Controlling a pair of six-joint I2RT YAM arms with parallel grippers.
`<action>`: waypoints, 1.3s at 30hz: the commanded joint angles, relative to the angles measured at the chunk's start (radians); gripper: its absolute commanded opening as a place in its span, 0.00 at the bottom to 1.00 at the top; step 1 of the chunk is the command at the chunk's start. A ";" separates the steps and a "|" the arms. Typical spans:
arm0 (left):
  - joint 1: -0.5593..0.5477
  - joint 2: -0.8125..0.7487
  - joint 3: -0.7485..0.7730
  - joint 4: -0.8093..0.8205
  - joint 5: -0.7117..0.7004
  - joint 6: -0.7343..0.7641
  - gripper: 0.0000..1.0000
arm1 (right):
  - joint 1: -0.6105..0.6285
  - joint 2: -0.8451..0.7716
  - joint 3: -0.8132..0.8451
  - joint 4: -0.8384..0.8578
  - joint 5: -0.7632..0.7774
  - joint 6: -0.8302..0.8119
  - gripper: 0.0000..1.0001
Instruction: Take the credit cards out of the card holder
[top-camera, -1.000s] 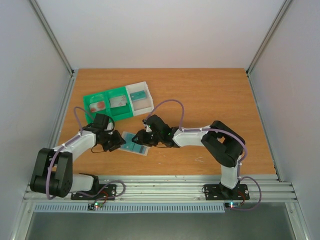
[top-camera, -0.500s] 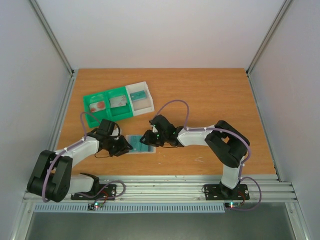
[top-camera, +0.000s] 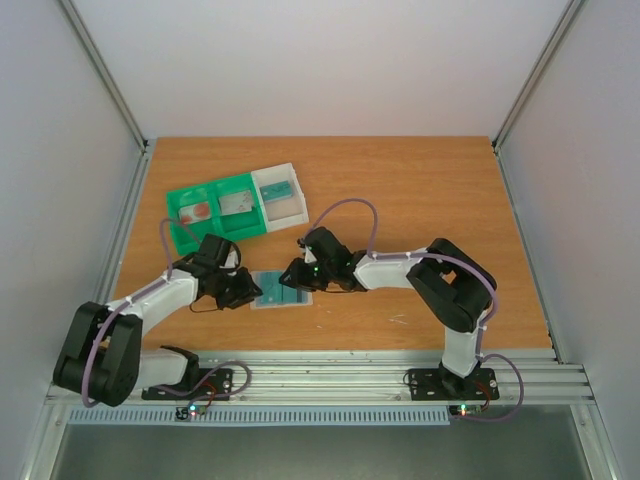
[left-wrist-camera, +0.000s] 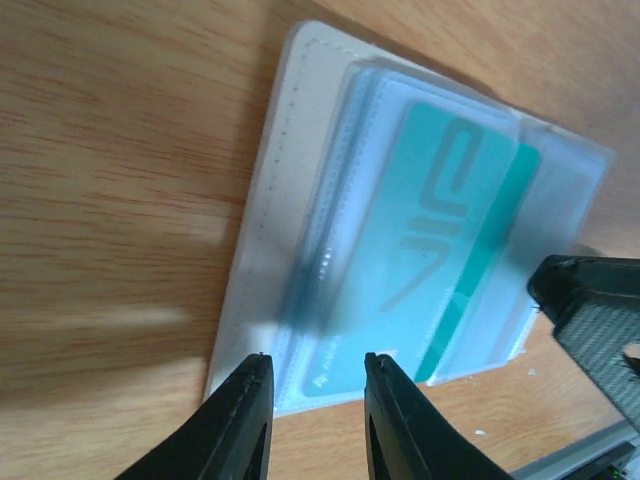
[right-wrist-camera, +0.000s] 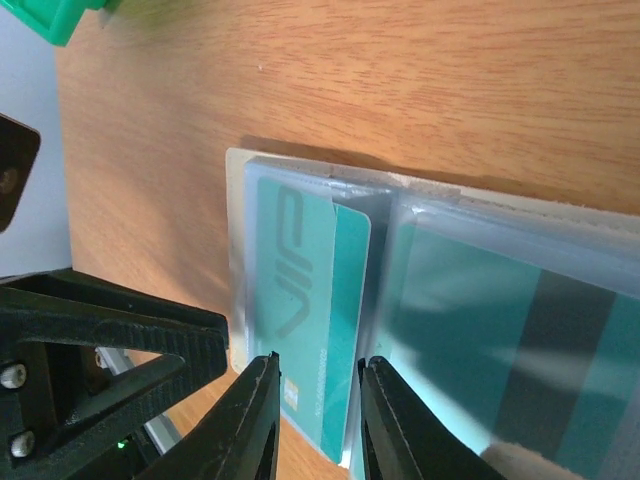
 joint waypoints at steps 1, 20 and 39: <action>-0.001 0.050 0.022 0.017 -0.026 0.034 0.26 | 0.002 0.034 0.041 0.010 0.003 -0.016 0.24; -0.001 0.084 -0.017 0.059 -0.033 0.051 0.15 | 0.001 0.132 0.043 0.111 -0.049 0.034 0.14; -0.001 0.089 -0.027 0.067 -0.039 0.056 0.15 | -0.052 0.009 -0.089 0.144 -0.021 0.081 0.01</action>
